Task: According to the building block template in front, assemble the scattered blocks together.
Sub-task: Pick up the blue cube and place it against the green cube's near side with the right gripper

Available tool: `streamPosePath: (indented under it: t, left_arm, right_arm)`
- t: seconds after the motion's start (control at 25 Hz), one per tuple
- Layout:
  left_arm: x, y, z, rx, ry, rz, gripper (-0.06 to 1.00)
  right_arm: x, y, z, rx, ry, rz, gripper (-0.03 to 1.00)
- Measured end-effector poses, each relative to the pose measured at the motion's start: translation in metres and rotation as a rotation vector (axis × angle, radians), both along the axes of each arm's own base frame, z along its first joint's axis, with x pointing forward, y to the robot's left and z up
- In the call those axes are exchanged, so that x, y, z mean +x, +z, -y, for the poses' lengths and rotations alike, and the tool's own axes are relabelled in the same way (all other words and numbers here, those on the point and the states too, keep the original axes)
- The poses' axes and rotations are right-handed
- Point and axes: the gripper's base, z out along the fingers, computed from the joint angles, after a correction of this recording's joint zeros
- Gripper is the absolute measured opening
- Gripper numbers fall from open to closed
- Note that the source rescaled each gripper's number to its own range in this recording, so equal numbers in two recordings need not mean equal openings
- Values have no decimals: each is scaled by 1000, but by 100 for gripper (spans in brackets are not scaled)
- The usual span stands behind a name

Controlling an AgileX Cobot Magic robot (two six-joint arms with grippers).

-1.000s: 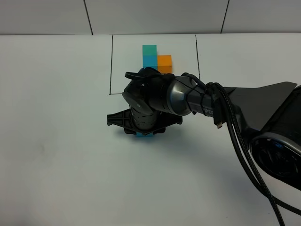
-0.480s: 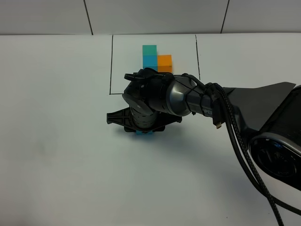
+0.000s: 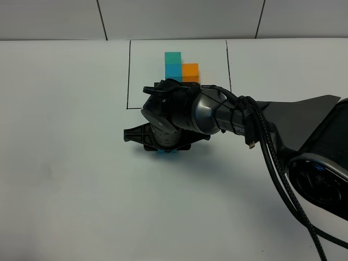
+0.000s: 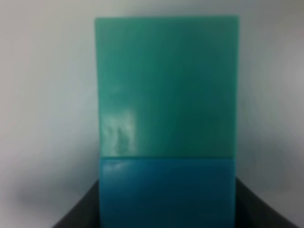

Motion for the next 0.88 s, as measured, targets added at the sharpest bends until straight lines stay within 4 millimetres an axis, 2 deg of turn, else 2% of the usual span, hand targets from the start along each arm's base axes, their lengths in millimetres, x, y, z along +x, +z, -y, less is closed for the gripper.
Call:
streamPosePath:
  t: [0.76,0.88]
  left_arm:
    - [0,0,0,0,0,0,67]
    - [0,0,0,0,0,0,67]
  right_arm:
    - [0,0,0,15,-38,1,3]
    - [0,0,-1,19,-34,2,15]
